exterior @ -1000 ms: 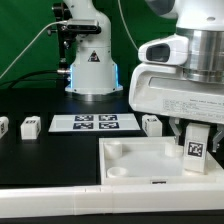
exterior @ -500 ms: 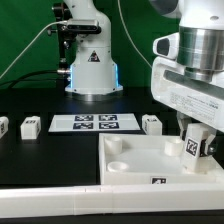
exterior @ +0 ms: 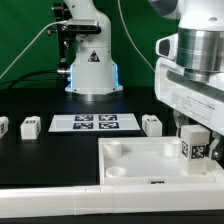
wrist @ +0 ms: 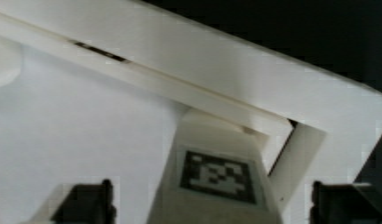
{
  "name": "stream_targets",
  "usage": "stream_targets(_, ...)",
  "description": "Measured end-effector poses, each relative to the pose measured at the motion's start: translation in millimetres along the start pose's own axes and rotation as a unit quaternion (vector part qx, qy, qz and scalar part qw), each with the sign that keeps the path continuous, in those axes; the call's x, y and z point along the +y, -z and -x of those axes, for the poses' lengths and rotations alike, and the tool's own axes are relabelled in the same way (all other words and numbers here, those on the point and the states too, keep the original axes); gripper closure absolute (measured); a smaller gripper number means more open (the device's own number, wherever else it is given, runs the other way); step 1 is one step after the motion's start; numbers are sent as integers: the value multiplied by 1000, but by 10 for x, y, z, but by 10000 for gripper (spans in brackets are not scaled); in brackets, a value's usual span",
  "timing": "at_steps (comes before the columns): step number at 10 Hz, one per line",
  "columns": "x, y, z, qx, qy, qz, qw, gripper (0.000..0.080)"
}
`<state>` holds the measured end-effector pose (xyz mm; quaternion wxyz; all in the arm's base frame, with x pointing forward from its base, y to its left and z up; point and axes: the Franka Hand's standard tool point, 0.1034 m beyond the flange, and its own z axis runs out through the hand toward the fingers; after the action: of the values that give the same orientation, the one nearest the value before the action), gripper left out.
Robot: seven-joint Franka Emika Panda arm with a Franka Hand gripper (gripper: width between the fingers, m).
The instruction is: Assemble one leg
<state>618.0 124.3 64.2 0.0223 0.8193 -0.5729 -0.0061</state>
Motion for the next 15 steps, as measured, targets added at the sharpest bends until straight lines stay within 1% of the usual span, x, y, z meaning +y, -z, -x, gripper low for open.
stream_targets(1, 1, -1, -1, 0, 37, 0, 999, 177)
stream_targets(2, 4, -9, -4, 2, 112, 1, 994, 177)
stream_targets(3, 7, -18, 0, 2, 168, 2, 986, 155)
stream_targets(4, 8, -21, 2, 2, 239, 3, 971, 155)
stream_targets(6, 11, -25, -9, 1, 340, 3, 941, 150)
stream_targets(7, 13, -25, -18, 1, 392, 3, 920, 150)
stream_targets(8, 15, -26, -31, 2, 448, 4, 894, 150)
stream_targets(9, 16, -26, -52, 2, 516, 5, 856, 150)
stream_targets(11, 15, -30, -92, 4, 607, 8, 795, 150)
stream_targets(12, 19, -31, -115, 5, 658, 9, 753, 150)
stream_targets(13, 23, -33, -129, 5, 695, 11, 719, 150)
stream_targets(14, 22, -33, -123, 5, 683, 11, 730, 150)
stream_targets(15, 21, -34, -122, 6, 683, 11, 730, 150)
